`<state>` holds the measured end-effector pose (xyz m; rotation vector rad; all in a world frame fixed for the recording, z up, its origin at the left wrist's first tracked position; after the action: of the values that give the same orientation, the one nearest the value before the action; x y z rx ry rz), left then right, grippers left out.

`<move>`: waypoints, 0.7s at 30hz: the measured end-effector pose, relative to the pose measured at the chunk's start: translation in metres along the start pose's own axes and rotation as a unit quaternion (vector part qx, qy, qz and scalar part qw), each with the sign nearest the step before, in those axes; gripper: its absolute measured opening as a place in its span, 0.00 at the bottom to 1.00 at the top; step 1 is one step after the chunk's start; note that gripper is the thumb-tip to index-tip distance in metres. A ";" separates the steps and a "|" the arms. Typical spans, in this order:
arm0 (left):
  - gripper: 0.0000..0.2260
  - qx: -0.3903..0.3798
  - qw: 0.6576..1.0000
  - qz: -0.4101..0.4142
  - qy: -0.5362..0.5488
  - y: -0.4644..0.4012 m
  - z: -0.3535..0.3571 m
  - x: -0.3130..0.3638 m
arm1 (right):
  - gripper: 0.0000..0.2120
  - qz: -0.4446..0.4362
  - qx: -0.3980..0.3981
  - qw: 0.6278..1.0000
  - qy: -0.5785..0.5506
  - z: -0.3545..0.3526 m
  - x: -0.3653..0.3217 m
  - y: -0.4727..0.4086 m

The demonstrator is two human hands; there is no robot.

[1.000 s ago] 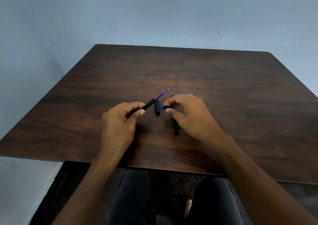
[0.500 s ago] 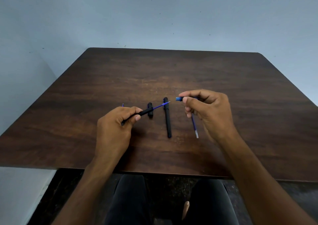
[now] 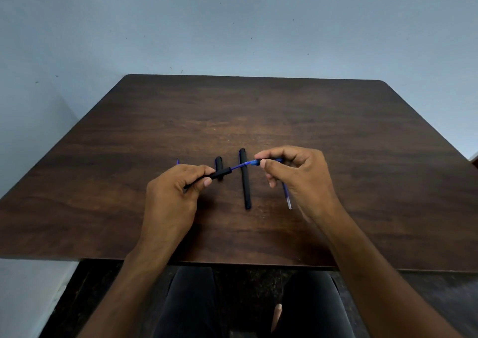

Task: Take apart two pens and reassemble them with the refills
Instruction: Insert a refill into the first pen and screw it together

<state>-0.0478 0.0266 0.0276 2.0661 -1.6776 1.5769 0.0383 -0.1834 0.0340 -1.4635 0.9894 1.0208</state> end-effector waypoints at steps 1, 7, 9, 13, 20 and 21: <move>0.11 0.003 1.000 -0.003 0.001 0.000 0.000 0.000 | 0.06 -0.002 0.002 1.000 -0.003 0.000 -0.001 0.000; 0.11 0.016 1.000 0.001 0.001 -0.002 -0.003 0.002 | 0.06 0.004 0.032 0.999 -0.043 -0.005 -0.005 -0.003; 0.11 0.014 1.000 0.004 0.003 -0.003 -0.002 0.004 | 0.06 0.003 0.029 0.999 -0.040 -0.004 -0.006 -0.003; 0.11 0.012 1.000 0.004 0.006 -0.003 0.000 0.005 | 0.06 0.007 0.017 0.999 -0.032 -0.002 -0.006 -0.002; 0.11 0.017 1.000 0.003 0.008 -0.004 -0.001 0.004 | 0.06 0.002 0.013 0.999 -0.043 -0.005 -0.005 -0.001; 0.11 0.019 1.000 0.002 0.011 -0.004 -0.001 0.005 | 0.06 0.004 0.016 0.999 -0.051 -0.006 -0.004 -0.001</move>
<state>-0.0462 0.0256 0.0333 2.0568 -1.6597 1.6388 0.0390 -0.1889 0.0391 -1.3682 0.9344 1.0701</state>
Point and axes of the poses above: each hand's wrist, its own y-axis away from the middle knuckle, its own z-axis out of the palm, x = y × z, the point moved 2 cm from there along -y, towards the middle knuckle, and after that the axes turned 9 degrees about x, right-handed, at the moved point
